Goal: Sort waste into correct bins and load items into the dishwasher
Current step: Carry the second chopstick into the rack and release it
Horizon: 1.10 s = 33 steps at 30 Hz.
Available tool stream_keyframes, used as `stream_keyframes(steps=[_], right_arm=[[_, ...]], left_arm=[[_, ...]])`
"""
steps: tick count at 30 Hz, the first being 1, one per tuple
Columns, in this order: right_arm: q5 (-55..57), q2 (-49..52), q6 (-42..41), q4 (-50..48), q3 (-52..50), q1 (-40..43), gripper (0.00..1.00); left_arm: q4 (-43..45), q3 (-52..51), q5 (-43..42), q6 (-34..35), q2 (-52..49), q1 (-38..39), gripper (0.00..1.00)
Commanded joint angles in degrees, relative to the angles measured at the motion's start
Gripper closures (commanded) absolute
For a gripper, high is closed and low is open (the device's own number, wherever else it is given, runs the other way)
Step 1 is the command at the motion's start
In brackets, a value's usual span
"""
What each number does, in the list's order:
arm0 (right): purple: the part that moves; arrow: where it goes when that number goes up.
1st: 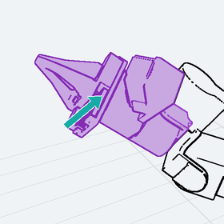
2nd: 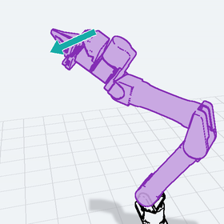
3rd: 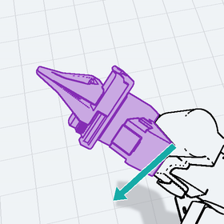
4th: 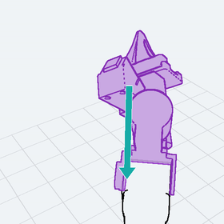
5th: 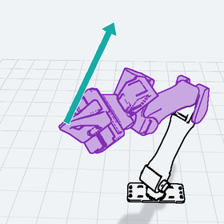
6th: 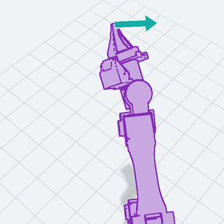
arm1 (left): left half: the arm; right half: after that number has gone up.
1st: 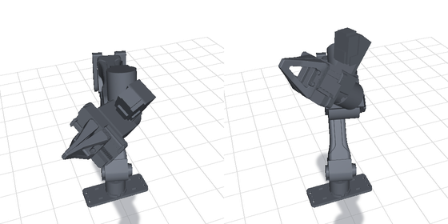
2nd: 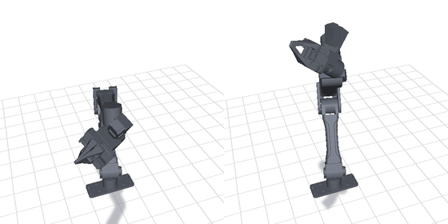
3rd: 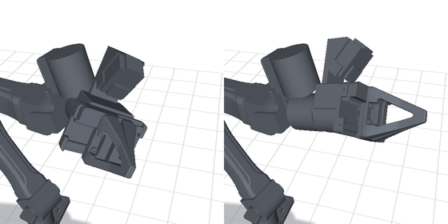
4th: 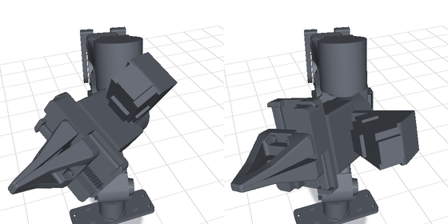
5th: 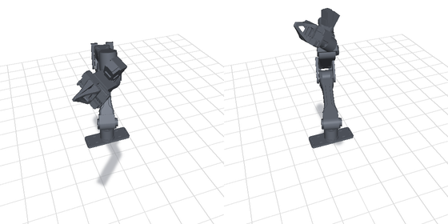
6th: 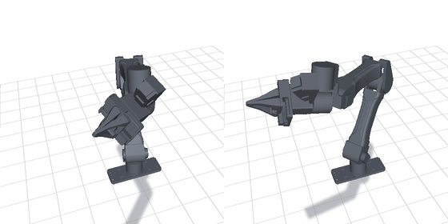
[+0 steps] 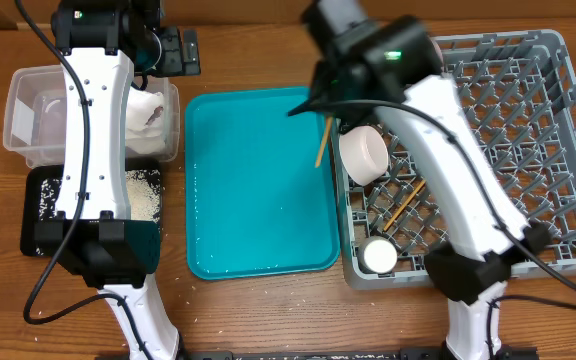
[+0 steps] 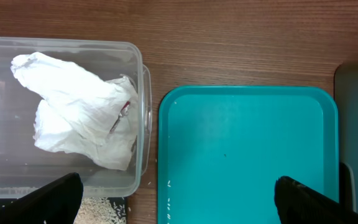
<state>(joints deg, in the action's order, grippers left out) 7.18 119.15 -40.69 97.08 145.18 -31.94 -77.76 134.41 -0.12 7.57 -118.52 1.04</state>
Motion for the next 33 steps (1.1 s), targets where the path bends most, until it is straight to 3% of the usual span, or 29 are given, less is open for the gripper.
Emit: stream_keyframes(steps=[1, 7, 9, 12, 19, 29, 31, 33], right_arm=[[2.01, -1.84, -1.11, 0.00, 0.26, 3.02, 0.96], [1.99, -4.55, -1.07, 0.00, -6.40, 11.13, 0.96], [1.79, -7.30, -1.18, -0.02, -16.57, 16.70, 0.96], [2.23, -10.16, -2.29, -0.02, -24.00, 20.02, 0.96], [7.41, -14.03, -8.28, -0.74, -35.65, 21.03, 0.96], [4.33, -14.03, -9.03, -11.76, -51.78, 21.09, 0.96], [3.93, -14.05, -8.57, -12.39, -51.80, 21.09, 0.88], [2.47, -14.05, -6.91, -12.90, -51.49, 21.09, 0.72]], left_arm=[[0.04, 1.38, 0.70, 0.17, 1.64, 0.11, 0.00], [0.04, 1.40, 0.70, 0.17, 1.64, 0.11, 0.00], [0.04, 1.38, 0.70, 0.17, 1.64, 0.11, 0.00], [0.04, 1.38, 0.70, 0.17, 1.64, 0.11, 0.00], [0.04, 1.38, 0.70, 0.17, 1.64, 0.15, 0.00], [0.04, 1.40, 0.70, 0.17, 1.64, 0.15, 0.00], [0.04, 1.38, 0.70, 0.17, 1.64, 0.15, 0.00], [0.04, 1.40, 0.70, 0.17, 1.64, 0.15, 0.00]])
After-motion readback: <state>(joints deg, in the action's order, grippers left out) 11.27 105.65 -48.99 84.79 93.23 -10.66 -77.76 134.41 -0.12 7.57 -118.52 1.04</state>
